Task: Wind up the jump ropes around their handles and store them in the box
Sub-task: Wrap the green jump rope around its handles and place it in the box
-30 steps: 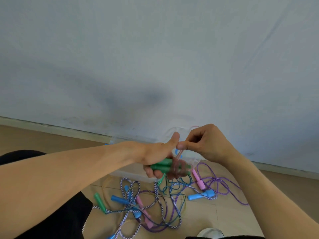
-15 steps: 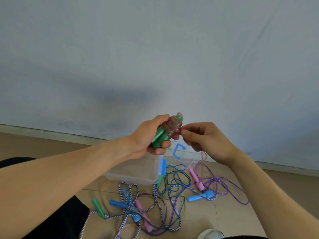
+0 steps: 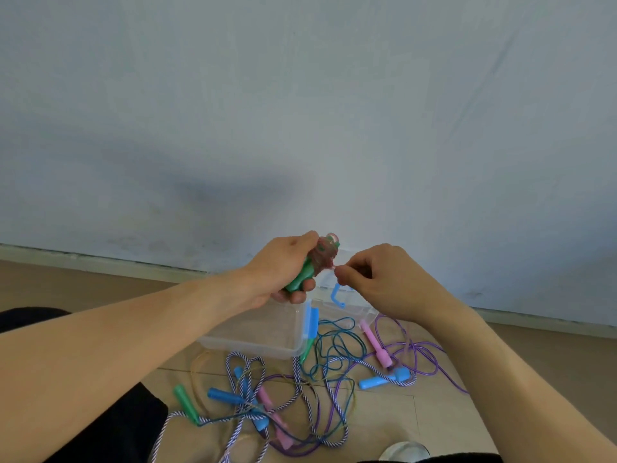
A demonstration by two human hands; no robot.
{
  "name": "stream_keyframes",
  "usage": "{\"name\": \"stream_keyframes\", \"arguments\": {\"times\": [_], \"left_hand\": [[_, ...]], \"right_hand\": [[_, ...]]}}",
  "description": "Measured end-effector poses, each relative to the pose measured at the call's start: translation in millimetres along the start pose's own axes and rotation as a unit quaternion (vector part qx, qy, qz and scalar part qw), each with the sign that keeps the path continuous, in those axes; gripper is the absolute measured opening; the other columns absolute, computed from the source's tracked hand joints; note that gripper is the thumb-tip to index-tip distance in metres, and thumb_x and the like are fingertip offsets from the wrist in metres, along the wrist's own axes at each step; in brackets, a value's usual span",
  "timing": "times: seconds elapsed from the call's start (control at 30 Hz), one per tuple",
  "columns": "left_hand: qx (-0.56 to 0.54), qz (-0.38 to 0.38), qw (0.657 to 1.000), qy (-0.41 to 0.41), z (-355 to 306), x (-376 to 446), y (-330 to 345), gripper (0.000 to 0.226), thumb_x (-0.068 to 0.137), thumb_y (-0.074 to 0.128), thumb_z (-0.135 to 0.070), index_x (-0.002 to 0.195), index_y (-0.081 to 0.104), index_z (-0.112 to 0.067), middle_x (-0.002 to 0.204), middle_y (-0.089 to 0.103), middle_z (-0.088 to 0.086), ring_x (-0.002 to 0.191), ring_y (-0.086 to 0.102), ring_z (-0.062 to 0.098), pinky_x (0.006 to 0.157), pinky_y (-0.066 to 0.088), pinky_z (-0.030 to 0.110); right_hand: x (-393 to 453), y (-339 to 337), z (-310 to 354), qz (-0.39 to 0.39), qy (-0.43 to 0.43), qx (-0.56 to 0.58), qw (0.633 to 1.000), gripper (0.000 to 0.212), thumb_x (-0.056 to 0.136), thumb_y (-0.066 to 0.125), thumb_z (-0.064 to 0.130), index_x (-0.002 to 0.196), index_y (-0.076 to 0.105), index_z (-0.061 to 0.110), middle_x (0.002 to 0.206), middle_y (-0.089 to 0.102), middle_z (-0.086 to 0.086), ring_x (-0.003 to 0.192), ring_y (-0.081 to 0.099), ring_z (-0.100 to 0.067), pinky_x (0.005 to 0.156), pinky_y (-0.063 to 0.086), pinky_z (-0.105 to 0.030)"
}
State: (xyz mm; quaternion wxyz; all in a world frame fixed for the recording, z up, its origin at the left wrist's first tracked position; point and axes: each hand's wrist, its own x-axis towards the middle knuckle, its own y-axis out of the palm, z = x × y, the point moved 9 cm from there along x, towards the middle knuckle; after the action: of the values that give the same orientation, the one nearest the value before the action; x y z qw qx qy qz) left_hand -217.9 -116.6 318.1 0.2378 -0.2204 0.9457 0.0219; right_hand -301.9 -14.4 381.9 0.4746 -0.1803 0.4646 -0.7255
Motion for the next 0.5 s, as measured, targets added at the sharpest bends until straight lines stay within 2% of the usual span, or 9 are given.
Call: {"name": "stream_keyframes", "arguments": {"times": [0.1, 0.2, 0.27, 0.33, 0.37, 0.43, 0.5], "left_hand": [[0.198, -0.016, 0.978, 0.062, -6.1, 3.1, -3.7, 0.042, 0.101, 0.034, -0.052, 0.092, 0.059, -0.019, 0.056, 0.06, 0.008, 0.034, 0.047, 0.017, 0.041, 0.038, 0.023], [0.296, 0.065, 0.953, 0.028, 4.4, -1.0, 8.9, 0.049, 0.1, 0.031, -0.057, 0.094, 0.063, -0.021, 0.053, 0.06, 0.004, 0.034, 0.048, 0.017, 0.043, 0.04, 0.022], [0.344, 0.131, 0.929, 0.028, 7.4, -7.4, 22.3, 0.059, 0.1, 0.025, -0.06, 0.092, 0.065, -0.017, 0.053, 0.058, 0.005, 0.035, 0.047, 0.018, 0.046, 0.042, 0.021], [0.314, 0.209, 0.926, 0.017, 11.7, -18.0, 35.0, 0.07, 0.094, 0.015, -0.067, 0.082, 0.063, -0.019, 0.051, 0.055, 0.008, 0.035, 0.043, 0.019, 0.044, 0.041, 0.022], [0.276, 0.244, 0.93, 0.009, 12.6, -23.5, 39.5, 0.074, 0.086, 0.01, -0.072, 0.078, 0.063, -0.021, 0.05, 0.053, 0.01, 0.035, 0.041, 0.019, 0.043, 0.039, 0.022], [0.218, 0.299, 0.929, 0.015, 10.1, -31.0, 46.2, 0.081, 0.076, 0.006, -0.077, 0.078, 0.063, -0.019, 0.049, 0.051, 0.012, 0.037, 0.039, 0.018, 0.044, 0.038, 0.021], [0.186, 0.329, 0.925, 0.04, 1.6, -35.9, 49.8, 0.078, 0.076, 0.016, -0.079, 0.081, 0.059, -0.014, 0.05, 0.048, 0.013, 0.037, 0.037, 0.018, 0.043, 0.036, 0.021]], "right_hand": [[-6.1, -2.7, 7.5, 0.013, -0.044, -0.01, 0.999, 0.026, 0.09, 0.065, 0.037, 0.079, 0.076, 0.016, 0.054, 0.058, 0.004, 0.046, 0.045, -0.004, 0.05, 0.037, -0.014], [-10.2, 1.7, 19.0, 0.033, -0.108, -0.035, 0.993, 0.022, 0.087, 0.07, 0.035, 0.073, 0.075, 0.019, 0.052, 0.059, 0.002, 0.047, 0.044, -0.009, 0.048, 0.036, -0.018], [-12.3, 0.9, 29.6, 0.018, -0.138, -0.04, 0.989, 0.016, 0.08, 0.077, 0.036, 0.071, 0.076, 0.024, 0.05, 0.059, 0.012, 0.048, 0.047, -0.008, 0.048, 0.034, -0.017], [-13.2, -2.8, 34.3, 0.001, -0.135, 0.008, 0.991, 0.016, 0.069, 0.086, 0.035, 0.069, 0.076, 0.023, 0.05, 0.057, 0.023, 0.048, 0.05, -0.005, 0.049, 0.035, -0.013], [-13.1, -5.4, 33.1, -0.007, -0.124, 0.042, 0.991, 0.02, 0.064, 0.089, 0.035, 0.066, 0.075, 0.021, 0.049, 0.057, 0.022, 0.046, 0.049, -0.004, 0.049, 0.035, -0.013], [-11.9, -9.9, 26.4, -0.015, -0.105, 0.111, 0.988, 0.027, 0.056, 0.092, 0.034, 0.065, 0.074, 0.017, 0.052, 0.064, 0.01, 0.045, 0.049, -0.005, 0.049, 0.039, -0.02], [-10.6, -12.9, 19.4, -0.01, -0.1, 0.186, 0.977, 0.026, 0.059, 0.09, 0.031, 0.07, 0.076, 0.012, 0.06, 0.07, -0.001, 0.051, 0.058, -0.022, 0.052, 0.044, -0.03]]}}
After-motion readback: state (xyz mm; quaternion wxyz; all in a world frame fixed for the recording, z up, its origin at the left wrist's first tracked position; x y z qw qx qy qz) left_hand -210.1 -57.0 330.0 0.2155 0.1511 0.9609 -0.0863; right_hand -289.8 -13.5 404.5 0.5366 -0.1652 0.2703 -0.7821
